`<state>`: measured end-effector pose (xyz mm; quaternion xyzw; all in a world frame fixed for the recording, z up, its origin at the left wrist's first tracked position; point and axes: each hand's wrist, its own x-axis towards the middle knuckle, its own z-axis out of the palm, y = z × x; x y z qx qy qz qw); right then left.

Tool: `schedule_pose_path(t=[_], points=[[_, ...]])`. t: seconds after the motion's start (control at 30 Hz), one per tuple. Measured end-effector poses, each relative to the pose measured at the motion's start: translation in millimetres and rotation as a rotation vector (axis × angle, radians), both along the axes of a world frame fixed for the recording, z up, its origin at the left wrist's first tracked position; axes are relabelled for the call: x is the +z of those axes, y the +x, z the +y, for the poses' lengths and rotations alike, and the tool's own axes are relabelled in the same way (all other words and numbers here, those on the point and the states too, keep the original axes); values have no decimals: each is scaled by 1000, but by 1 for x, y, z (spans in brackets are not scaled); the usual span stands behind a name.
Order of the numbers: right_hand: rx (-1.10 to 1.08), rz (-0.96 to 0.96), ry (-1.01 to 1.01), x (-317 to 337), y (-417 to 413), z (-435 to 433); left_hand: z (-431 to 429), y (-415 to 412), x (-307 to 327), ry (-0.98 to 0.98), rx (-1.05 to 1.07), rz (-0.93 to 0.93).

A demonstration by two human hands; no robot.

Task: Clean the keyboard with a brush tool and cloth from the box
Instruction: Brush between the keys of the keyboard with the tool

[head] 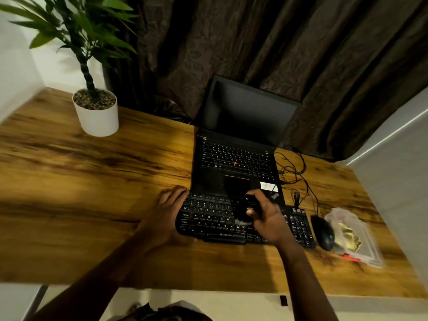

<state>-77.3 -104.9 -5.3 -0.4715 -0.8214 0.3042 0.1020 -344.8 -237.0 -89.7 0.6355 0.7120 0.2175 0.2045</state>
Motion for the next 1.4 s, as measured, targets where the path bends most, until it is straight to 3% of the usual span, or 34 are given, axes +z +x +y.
schedule_pose_path(t=[0.1, 0.3, 0.6, 0.83, 1.03, 1.4], points=[[27, -25, 43, -1, -13, -6, 1, 1, -1, 27, 10, 12], [122, 150, 21, 1, -43, -19, 0, 2, 0, 31, 10, 27], [100, -47, 88, 5, -26, -8, 3, 2, -5, 33, 10, 39], [147, 162, 22, -2, -66, -33, 5, 1, -9, 47, -7, 99], [107, -18, 43, -1, -41, -16, 4, 1, -9, 43, 8, 79], [154, 146, 26, -1, -70, -34, 4, 0, -9, 84, -14, 102]])
